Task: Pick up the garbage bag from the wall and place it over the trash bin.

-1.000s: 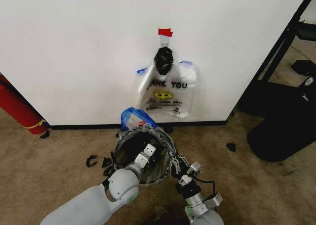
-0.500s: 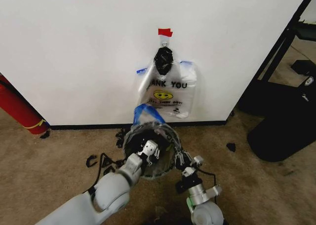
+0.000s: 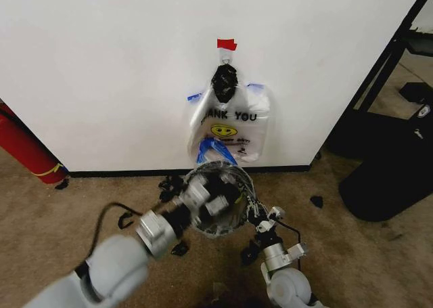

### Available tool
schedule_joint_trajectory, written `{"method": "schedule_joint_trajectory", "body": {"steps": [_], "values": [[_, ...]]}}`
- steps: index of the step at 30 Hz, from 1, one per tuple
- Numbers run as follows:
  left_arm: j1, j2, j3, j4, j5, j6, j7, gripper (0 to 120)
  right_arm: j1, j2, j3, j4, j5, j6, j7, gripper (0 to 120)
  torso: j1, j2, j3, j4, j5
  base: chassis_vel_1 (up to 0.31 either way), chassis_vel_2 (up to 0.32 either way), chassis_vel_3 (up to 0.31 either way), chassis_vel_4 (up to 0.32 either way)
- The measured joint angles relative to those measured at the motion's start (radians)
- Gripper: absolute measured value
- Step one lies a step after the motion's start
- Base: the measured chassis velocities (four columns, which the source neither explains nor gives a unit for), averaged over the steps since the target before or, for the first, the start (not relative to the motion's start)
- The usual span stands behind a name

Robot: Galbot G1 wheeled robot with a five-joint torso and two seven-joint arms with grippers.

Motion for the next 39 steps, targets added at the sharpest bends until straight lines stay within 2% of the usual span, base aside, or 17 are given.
{"method": "schedule_joint_trajectory", "body": {"steps": [5,9,24,34,39], "values": [[-0.053,0.018,-0.009,0.093,-0.026,0.050,-0.030,92,-0.004,-0.006,0.017,-0.022,-0.022,0.030,-0.095,1,0.000,0.000,0.000,0.0000,0.0000,0.000,0.000,0.000,0.000],[-0.076,0.020,-0.007,0.138,-0.050,0.056,-0.047,100,-0.009,-0.007,0.024,-0.031,-0.042,0.043,-0.136,1,0.000,0.000,0.000,0.0001,0.0000,0.000,0.000,0.000,0.000],[-0.120,0.052,-0.001,0.275,-0.042,0.068,-0.025,100,-0.012,-0.019,0.066,-0.089,-0.122,0.088,-0.345,1,0.000,0.000,0.000,0.0001,0.0001,0.000,0.000,0.000,0.000],[-0.097,0.042,0.011,0.293,0.001,0.063,0.038,100,-0.011,-0.022,0.059,-0.096,-0.080,0.088,-0.357,1,0.000,0.000,0.000,0.0000,0.0002,0.000,0.000,0.000,0.000],[-0.094,0.024,0.026,0.338,0.063,0.017,0.100,100,-0.003,-0.019,0.048,-0.098,-0.024,0.083,-0.385,1,0.000,0.000,0.000,0.0002,-0.0001,0.000,0.000,0.000,0.000]]}}
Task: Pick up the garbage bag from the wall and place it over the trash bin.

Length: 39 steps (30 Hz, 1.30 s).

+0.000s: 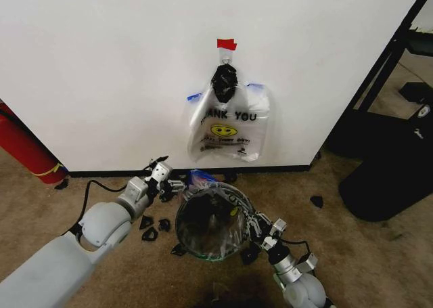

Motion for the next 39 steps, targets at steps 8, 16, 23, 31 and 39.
{"method": "schedule_joint_trajectory", "body": {"steps": [8,16,23,31,39], "values": [[-0.024,-0.017,-0.025,0.060,-0.020,-0.170,0.132,100,0.013,0.005,-0.013,-0.011,0.049,-0.019,-0.004,1,0.000,0.000,0.000,-0.0001,0.0005,0.000,0.000,0.000,0.000],[-0.066,-0.020,-0.091,0.158,-0.014,-0.260,0.340,100,0.044,0.012,-0.014,-0.043,0.064,-0.031,0.074,1,0.000,0.000,0.000,0.0000,0.0004,0.000,0.000,0.000,0.000],[-0.082,-0.030,-0.128,0.193,-0.002,-0.310,0.348,100,0.056,0.018,-0.007,-0.057,0.095,-0.038,0.089,1,0.000,0.000,0.000,-0.0002,0.0004,0.000,0.000,0.000,0.000],[0.118,-0.056,-0.089,0.137,0.140,-0.210,0.017,100,-0.001,0.013,-0.014,0.078,0.204,-0.137,0.357,1,0.000,0.000,0.000,-0.0001,0.0004,0.000,0.000,0.000,0.000],[0.249,-0.060,-0.140,0.122,0.191,-0.250,0.072,100,-0.019,0.015,-0.006,0.202,0.315,-0.238,0.643,1,0.000,0.000,0.000,0.0000,0.0004,0.000,0.000,0.000,0.000]]}}
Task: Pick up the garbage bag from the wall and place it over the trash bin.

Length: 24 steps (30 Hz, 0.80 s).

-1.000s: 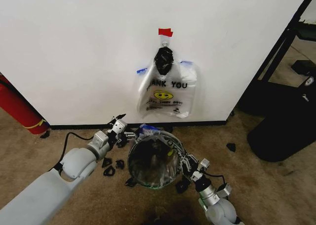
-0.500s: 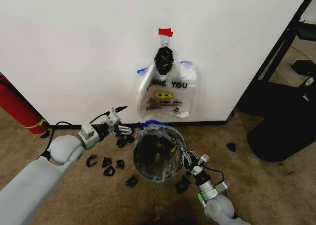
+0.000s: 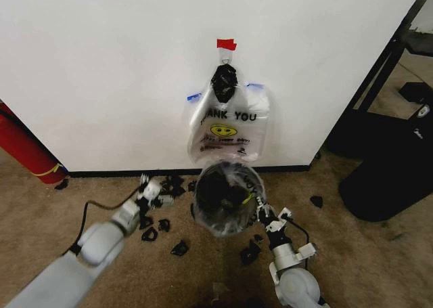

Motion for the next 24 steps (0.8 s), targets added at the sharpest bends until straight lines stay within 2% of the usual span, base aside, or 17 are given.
{"method": "schedule_joint_trajectory", "body": {"steps": [2,5,7,14,24], "values": [[0.010,-0.006,-0.009,-0.001,0.010,-0.010,0.000,100,-0.001,0.003,0.001,0.030,0.015,-0.025,0.053,1,0.000,0.000,0.000,-0.0002,-0.0001,0.000,0.000,0.000,0.000],[0.015,-0.033,-0.014,-0.001,0.018,0.000,-0.074,100,0.001,0.018,0.002,0.097,0.027,-0.092,0.162,1,0.000,0.000,0.000,-0.0001,-0.0003,0.000,0.000,0.000,0.000],[0.017,-0.048,-0.013,-0.010,0.027,0.012,-0.106,100,0.007,0.027,0.007,0.106,0.019,-0.121,0.220,1,0.000,0.000,0.000,0.0000,-0.0003,0.000,0.000,0.000,0.000],[0.046,-0.077,-0.006,-0.041,0.070,0.019,-0.122,100,0.046,0.066,-0.001,0.092,-0.043,-0.196,0.376,1,0.000,0.000,0.000,0.0000,-0.0002,0.000,0.000,0.000,0.000],[0.053,-0.108,0.006,-0.055,0.080,0.011,-0.125,100,0.087,0.095,-0.008,0.058,-0.079,-0.259,0.423,2,0.000,0.000,0.000,0.0000,-0.0002,0.000,0.000,0.000,0.000]]}}
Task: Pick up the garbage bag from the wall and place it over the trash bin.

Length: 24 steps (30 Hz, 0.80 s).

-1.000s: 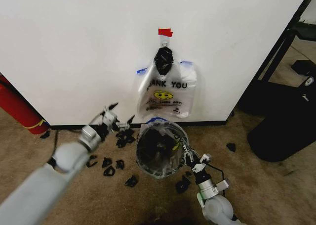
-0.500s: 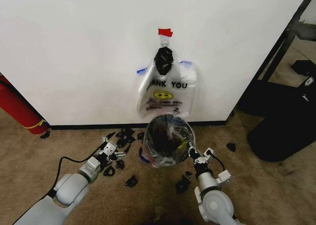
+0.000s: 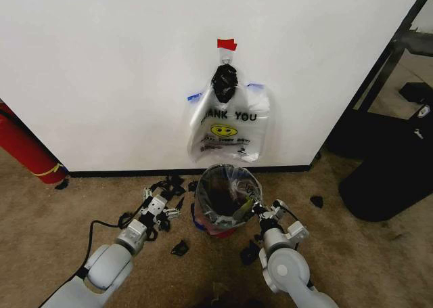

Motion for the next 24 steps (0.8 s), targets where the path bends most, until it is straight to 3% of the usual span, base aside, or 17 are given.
{"method": "schedule_joint_trajectory", "body": {"steps": [13,19,21,24], "values": [[-0.003,-0.005,0.004,0.006,0.004,-0.008,0.001,100,-0.014,0.000,-0.011,0.006,-0.059,-0.029,0.006,52,0.000,0.000,0.000,0.0000,-0.0001,0.000,0.000,0.000,0.000],[0.004,-0.005,0.003,-0.008,0.004,-0.009,0.001,100,-0.028,-0.010,-0.006,0.018,-0.065,-0.038,0.007,66,0.000,0.000,0.000,0.0000,0.0001,0.000,0.000,0.000,0.000],[0.011,-0.006,0.002,-0.016,0.007,-0.011,0.001,100,-0.049,-0.026,0.004,0.041,-0.066,-0.073,0.011,82,0.000,0.000,0.000,0.0001,0.0001,0.000,0.000,0.000,0.000],[0.013,-0.006,0.001,-0.017,0.009,-0.012,0.000,100,-0.064,-0.040,0.009,0.055,-0.073,-0.092,0.011,94,0.000,0.000,0.000,-0.0001,-0.0001,0.000,0.000,0.000,0.000]]}}
